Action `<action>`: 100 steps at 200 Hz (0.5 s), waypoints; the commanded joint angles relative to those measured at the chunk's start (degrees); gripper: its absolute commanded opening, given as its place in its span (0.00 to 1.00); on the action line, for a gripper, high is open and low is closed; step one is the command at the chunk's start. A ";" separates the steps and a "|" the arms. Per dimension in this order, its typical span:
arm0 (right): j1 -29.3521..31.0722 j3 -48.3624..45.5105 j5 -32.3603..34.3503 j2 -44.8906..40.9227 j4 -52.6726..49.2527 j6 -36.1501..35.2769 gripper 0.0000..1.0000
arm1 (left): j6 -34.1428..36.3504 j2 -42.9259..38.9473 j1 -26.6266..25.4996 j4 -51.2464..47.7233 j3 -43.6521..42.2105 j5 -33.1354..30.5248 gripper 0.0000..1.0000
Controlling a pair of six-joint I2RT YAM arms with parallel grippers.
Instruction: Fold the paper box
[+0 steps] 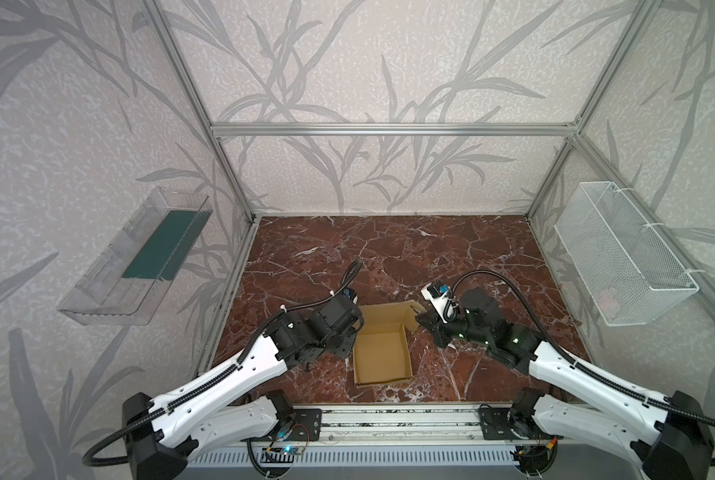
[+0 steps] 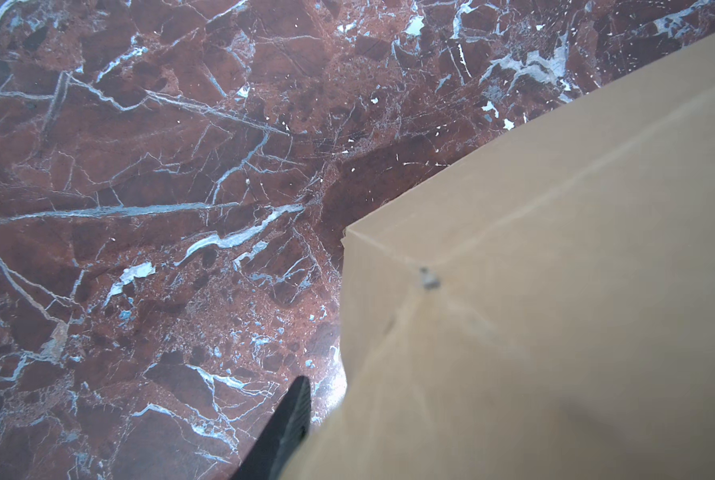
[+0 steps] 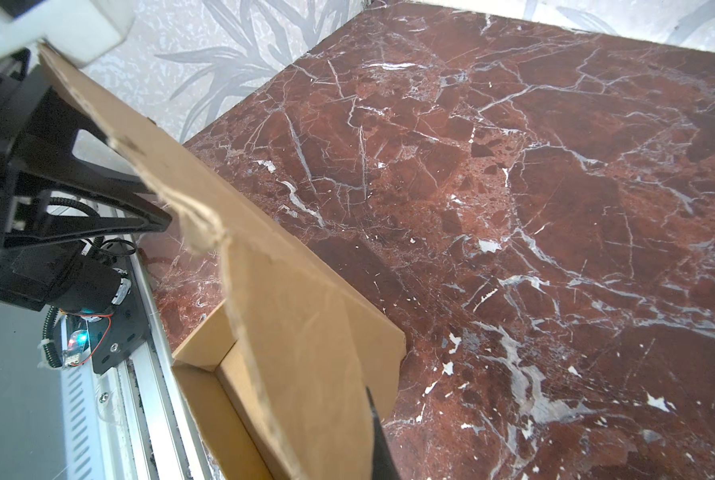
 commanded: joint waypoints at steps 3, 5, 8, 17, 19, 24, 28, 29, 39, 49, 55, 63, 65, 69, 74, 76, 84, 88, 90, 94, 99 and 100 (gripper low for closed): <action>0.31 1.94 -0.01 0.23 -0.37 -0.93 0.03 | 1.71 -0.17 0.18 -0.28 1.44 -2.56 0.38; 0.31 1.96 -0.10 0.33 -0.44 -0.99 0.03 | 1.68 -0.21 0.18 -0.28 1.44 -2.79 0.38; 0.33 2.09 -0.21 0.45 -0.48 -0.96 0.03 | 1.73 -0.29 0.18 -0.24 1.49 -3.01 0.38; 0.31 2.20 -0.39 0.69 -0.50 -0.94 0.03 | 1.98 -0.42 0.18 0.27 1.28 -3.54 0.38; 0.29 2.20 -0.39 0.75 -0.49 -0.98 0.03 | 2.12 -0.47 0.18 0.43 1.22 -3.59 0.38; 0.31 2.22 -0.39 0.84 -0.54 -1.00 0.02 | 2.40 -0.57 0.23 0.79 1.06 -3.67 0.38; 0.33 2.29 -0.41 0.86 -0.55 -0.98 0.02 | 2.63 -0.60 0.19 1.05 0.89 -3.77 0.38; 0.32 2.30 -0.44 0.86 -0.55 -0.95 0.02 | 2.66 -0.61 0.18 1.14 0.86 -3.77 0.38; 0.29 2.31 -0.40 0.95 -0.55 -0.99 0.02 | 2.94 -0.69 0.18 1.94 0.65 -3.96 0.38; 0.36 2.28 -0.43 0.95 -0.50 -0.98 0.02 | 3.28 -0.69 0.18 2.59 0.32 -4.04 0.38; 0.31 2.33 -0.45 1.02 -0.58 -0.85 0.02 | 3.39 -0.69 0.18 2.99 0.25 -4.04 0.38; 0.31 2.37 -0.59 1.10 -0.57 -0.85 0.02 | 3.45 -0.65 0.18 3.35 0.23 -4.06 0.37; 0.31 2.33 -0.59 1.12 -0.62 -0.91 0.02 | 3.47 -0.68 0.18 3.45 0.23 -4.00 0.36; 0.31 2.34 -0.64 1.12 -0.59 -0.91 0.02 | 3.55 -0.69 0.18 3.61 0.21 -3.99 0.35; 0.31 2.35 -0.57 1.20 -0.58 -0.90 0.02 | 3.68 -0.68 0.23 3.88 0.27 -3.89 0.34; 0.31 2.32 -0.61 1.21 -0.64 -0.85 0.02 | 3.71 -0.63 0.19 4.00 0.22 -3.83 0.34; 0.31 2.42 -0.68 1.25 -0.57 -0.77 0.02 | 3.79 -0.53 0.18 4.24 0.20 -3.81 0.31; 0.31 2.44 -0.66 1.29 -0.70 -0.83 0.02 | 3.84 -0.44 0.18 4.29 0.27 -3.79 0.31; 0.31 2.45 -0.65 1.25 -0.72 -0.79 0.02 | 3.97 -0.37 0.18 4.34 0.22 -3.82 0.31; 0.31 2.52 -0.63 1.25 -0.68 -0.79 0.02 | 3.92 -0.20 0.18 4.31 0.21 -3.82 0.30; 0.31 2.59 -0.61 1.27 -0.67 -0.67 0.02 | 3.92 -0.01 0.18 4.29 0.27 -3.83 0.29; 0.31 2.58 -0.59 1.24 -0.70 -0.67 0.02 | 3.92 0.04 0.18 4.29 0.33 -3.80 0.29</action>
